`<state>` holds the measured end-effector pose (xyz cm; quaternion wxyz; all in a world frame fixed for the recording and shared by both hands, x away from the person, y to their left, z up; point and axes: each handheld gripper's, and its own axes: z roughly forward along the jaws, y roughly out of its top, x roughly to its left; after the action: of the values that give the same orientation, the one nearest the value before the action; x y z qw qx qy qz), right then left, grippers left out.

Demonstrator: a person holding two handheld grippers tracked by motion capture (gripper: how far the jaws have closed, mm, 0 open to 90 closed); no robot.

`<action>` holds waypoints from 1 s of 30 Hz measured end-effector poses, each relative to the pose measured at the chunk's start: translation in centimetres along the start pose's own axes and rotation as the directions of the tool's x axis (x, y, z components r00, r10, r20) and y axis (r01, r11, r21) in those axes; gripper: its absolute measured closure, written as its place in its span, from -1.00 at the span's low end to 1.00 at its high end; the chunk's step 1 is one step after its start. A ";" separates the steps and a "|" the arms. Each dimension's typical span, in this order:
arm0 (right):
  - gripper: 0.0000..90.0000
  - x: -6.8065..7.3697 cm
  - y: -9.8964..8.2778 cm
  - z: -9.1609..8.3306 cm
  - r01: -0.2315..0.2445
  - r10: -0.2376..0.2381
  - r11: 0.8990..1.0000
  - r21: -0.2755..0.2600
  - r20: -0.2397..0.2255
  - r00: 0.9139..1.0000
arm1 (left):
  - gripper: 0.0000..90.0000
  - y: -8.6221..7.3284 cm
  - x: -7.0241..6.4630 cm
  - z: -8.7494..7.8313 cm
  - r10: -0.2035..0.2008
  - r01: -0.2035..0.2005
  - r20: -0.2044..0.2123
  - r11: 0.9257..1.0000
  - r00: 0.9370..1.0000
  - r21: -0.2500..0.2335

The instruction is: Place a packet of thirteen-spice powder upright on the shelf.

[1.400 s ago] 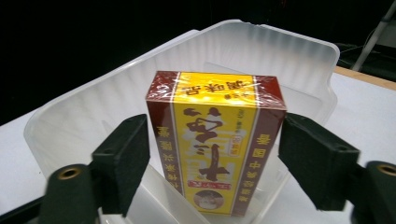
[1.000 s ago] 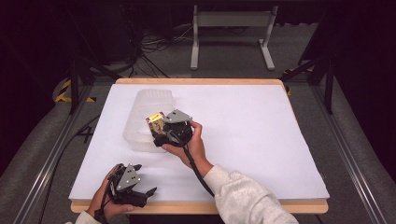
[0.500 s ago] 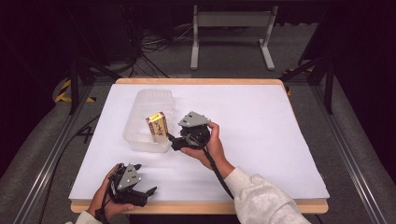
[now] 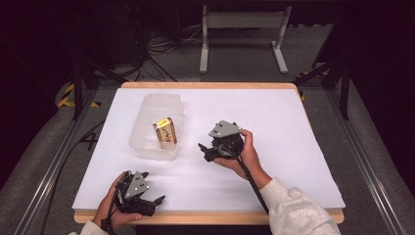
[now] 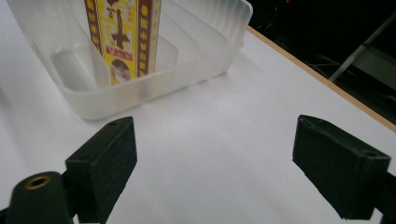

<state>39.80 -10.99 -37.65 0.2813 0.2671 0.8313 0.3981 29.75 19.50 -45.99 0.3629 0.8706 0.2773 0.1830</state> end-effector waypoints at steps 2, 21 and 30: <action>-0.70 -0.3 -0.4 -0.4 0.025 -0.025 1.000 0.013 0.010 1.000 | -0.84 0.0 0.0 0.0 -0.001 0.001 -0.002 1.000 1.000 0.001; -0.74 -3.7 -4.4 -4.7 0.103 -0.107 0.991 0.085 0.041 0.993 | -0.84 0.1 -0.1 0.0 0.004 -0.004 -0.001 1.000 1.000 0.002; -0.75 -4.5 -6.5 -6.3 0.134 -0.139 0.985 0.109 0.048 0.989 | -0.84 0.1 -0.1 0.1 0.007 -0.007 0.000 1.000 1.000 0.003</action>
<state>37.22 -20.69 -38.50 0.3161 0.2349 0.8595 0.3258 29.79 19.32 -45.96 0.3608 0.8721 0.2746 0.1840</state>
